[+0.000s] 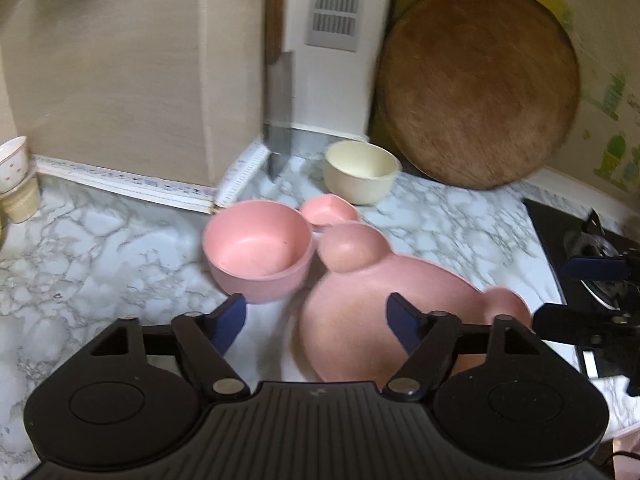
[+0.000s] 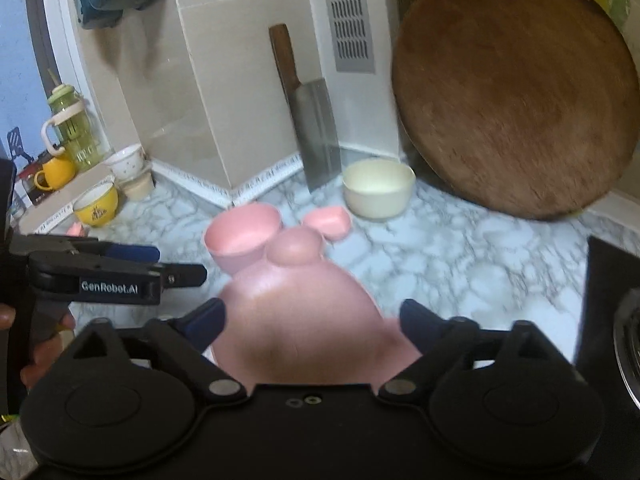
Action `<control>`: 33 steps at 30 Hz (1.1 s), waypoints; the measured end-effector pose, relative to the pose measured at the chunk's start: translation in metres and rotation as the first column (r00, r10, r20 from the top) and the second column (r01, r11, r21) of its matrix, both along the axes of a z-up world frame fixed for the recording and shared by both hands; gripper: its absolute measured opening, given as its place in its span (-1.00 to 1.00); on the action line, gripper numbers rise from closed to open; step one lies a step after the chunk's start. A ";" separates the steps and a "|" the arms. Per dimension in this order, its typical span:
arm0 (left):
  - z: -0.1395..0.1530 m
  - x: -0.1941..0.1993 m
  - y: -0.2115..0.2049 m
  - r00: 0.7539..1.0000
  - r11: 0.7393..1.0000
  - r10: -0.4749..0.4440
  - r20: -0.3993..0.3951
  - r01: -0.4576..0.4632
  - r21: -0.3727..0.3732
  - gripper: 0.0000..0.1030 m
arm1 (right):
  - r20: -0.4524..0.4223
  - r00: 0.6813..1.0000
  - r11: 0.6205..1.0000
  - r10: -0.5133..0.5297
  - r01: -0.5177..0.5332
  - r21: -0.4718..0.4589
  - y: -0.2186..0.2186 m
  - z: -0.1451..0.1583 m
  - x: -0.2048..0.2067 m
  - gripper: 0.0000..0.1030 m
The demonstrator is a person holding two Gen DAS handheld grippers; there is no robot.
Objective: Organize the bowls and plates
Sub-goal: 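Move both grippers to the large pink bowl rim and close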
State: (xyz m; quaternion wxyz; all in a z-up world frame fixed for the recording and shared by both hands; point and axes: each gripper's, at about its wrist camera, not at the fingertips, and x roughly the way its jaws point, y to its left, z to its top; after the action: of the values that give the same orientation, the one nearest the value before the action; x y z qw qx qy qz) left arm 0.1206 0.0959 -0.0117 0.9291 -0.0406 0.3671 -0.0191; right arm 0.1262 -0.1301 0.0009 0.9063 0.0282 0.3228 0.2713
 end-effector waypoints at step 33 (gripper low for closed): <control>-0.069 0.118 0.110 0.964 0.964 0.186 -0.189 -0.216 -0.155 0.54 | -0.236 0.972 0.993 -0.003 -0.026 -0.119 0.154 -0.037 0.176 0.52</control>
State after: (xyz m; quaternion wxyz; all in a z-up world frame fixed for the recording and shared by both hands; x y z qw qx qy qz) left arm 0.2381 0.2062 -0.0808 0.8837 -0.1601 0.4372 0.0470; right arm 0.3020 0.0234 -0.0358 0.8599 0.0035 0.4443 0.2513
